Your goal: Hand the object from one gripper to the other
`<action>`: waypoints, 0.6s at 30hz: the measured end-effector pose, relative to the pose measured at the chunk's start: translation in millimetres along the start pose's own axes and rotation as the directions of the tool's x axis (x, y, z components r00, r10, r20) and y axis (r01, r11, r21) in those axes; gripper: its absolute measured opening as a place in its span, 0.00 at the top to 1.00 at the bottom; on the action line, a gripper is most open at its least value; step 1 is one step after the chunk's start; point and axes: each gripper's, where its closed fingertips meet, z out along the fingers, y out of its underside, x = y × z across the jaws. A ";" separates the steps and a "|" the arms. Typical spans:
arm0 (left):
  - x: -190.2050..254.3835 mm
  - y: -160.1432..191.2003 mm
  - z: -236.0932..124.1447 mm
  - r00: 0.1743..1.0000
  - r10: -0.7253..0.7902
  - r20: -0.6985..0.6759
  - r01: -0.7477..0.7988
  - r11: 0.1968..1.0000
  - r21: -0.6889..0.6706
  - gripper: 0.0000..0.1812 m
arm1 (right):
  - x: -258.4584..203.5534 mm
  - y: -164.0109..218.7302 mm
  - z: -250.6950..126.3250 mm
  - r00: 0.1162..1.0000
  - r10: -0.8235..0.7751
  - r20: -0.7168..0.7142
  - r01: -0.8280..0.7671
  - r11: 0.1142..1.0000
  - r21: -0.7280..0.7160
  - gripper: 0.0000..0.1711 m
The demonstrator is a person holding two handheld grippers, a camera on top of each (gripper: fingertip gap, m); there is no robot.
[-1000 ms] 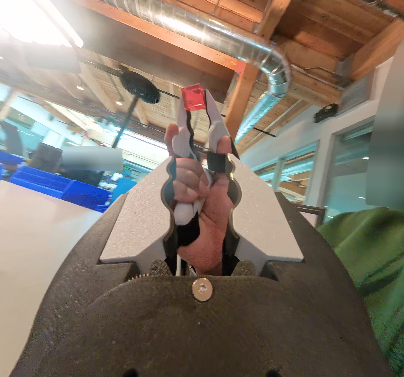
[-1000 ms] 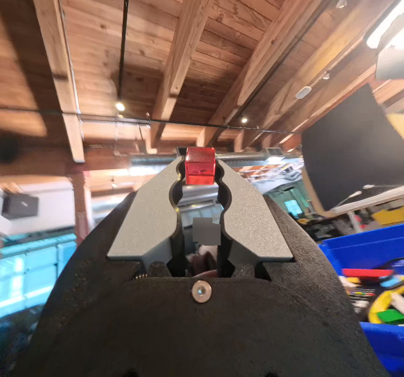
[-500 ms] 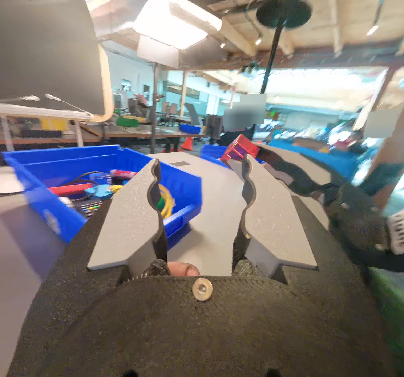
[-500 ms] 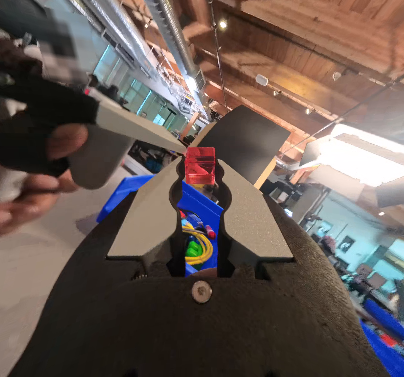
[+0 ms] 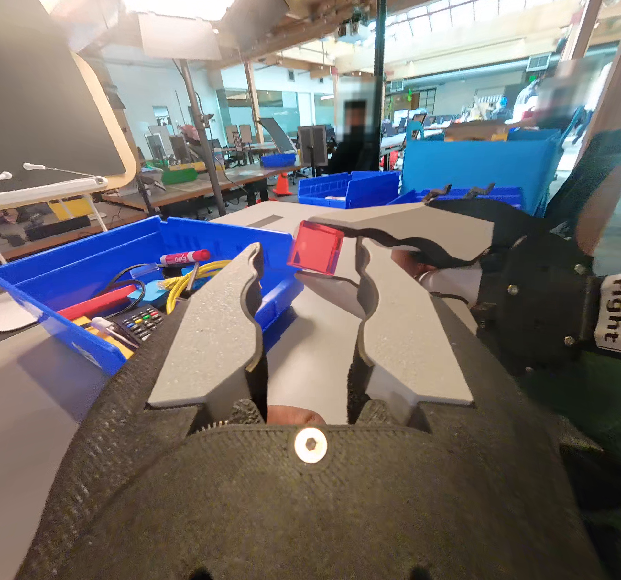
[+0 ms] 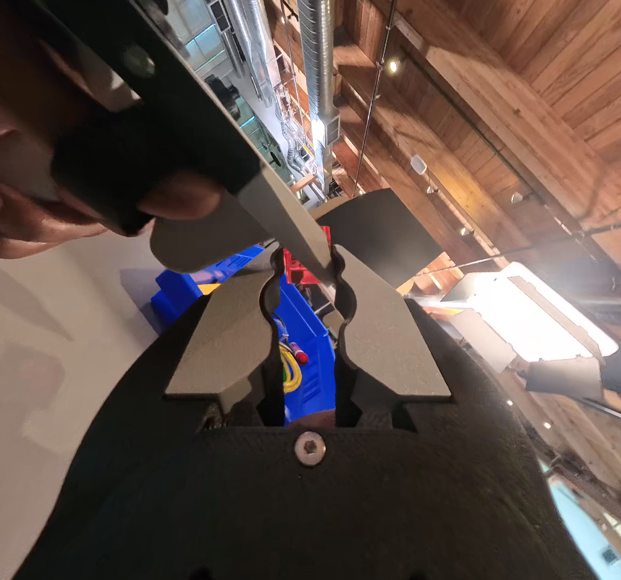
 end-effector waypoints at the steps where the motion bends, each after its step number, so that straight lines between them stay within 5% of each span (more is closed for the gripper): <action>1: -1.4 2.9 0.6 1.000 0.020 0.015 -0.020 1.000 -0.017 0.77 | -1.1 -1.9 -0.4 1.000 -0.017 0.000 0.017 1.000 0.010 0.84; 5: 1.2 -2.9 -1.7 0.997 0.074 0.022 -0.075 0.997 0.014 0.85 | 3.5 -6.8 -1.5 1.000 0.022 -0.021 -0.021 0.999 0.038 0.83; 10: -13.2 -26.6 -15.8 0.984 0.123 0.129 -0.141 0.979 0.145 0.85 | 19.0 -11.5 -6.6 0.917 0.393 0.064 -0.397 0.913 0.088 0.79; 14: -13.4 -37.8 -26.1 0.878 0.394 0.270 -0.442 0.885 0.147 0.85 | 24.7 -1.5 -9.7 0.688 0.690 0.225 -0.713 0.701 0.028 0.79; 18: -14.9 -41.1 -27.6 0.713 0.589 0.381 -0.659 0.748 0.077 0.85 | 41.0 -3.3 -10.4 0.354 0.859 0.370 -0.923 0.384 -0.009 0.75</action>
